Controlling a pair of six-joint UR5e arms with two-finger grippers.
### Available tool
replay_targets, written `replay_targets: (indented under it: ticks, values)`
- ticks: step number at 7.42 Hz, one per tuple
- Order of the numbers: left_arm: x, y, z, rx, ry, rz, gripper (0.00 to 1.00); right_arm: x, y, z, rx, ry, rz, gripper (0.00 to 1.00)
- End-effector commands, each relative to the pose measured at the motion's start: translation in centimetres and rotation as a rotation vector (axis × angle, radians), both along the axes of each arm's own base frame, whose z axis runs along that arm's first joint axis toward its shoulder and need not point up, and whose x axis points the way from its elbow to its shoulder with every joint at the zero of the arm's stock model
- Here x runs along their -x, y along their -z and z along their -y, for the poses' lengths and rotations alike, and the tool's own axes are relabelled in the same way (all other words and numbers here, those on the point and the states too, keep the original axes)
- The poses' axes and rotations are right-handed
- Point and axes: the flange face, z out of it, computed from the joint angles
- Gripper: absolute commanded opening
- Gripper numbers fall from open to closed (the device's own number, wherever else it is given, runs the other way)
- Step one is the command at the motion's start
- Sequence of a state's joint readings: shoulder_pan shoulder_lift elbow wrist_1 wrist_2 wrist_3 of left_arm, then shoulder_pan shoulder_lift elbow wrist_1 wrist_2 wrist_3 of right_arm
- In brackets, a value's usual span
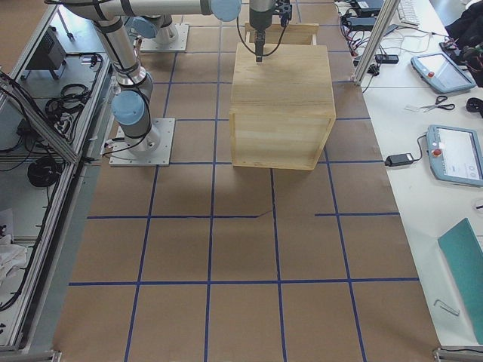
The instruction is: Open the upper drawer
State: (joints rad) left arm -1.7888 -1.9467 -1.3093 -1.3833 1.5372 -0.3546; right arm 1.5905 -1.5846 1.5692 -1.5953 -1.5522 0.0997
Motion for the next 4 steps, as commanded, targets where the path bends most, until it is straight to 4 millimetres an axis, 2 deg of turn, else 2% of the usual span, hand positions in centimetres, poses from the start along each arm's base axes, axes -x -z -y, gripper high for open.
replay_targets:
  ticks: [1, 2, 4]
  values:
    - [-0.8, -2.3, -1.4, -0.022, -0.006, 0.011, 1.00, 0.1, 0.0, 0.0, 0.000, 0.001, 0.000, 1.00]
    - [-1.4, -3.7, -2.0, -0.008, -0.002, 0.010, 1.00, 0.0, 0.0, 0.0, 0.000, 0.000, 0.000, 1.00]
    - [-7.6, -6.4, -1.2, 0.040, 0.019, 0.021, 1.00, 0.0, 0.0, 0.0, 0.000, 0.000, 0.000, 1.00]
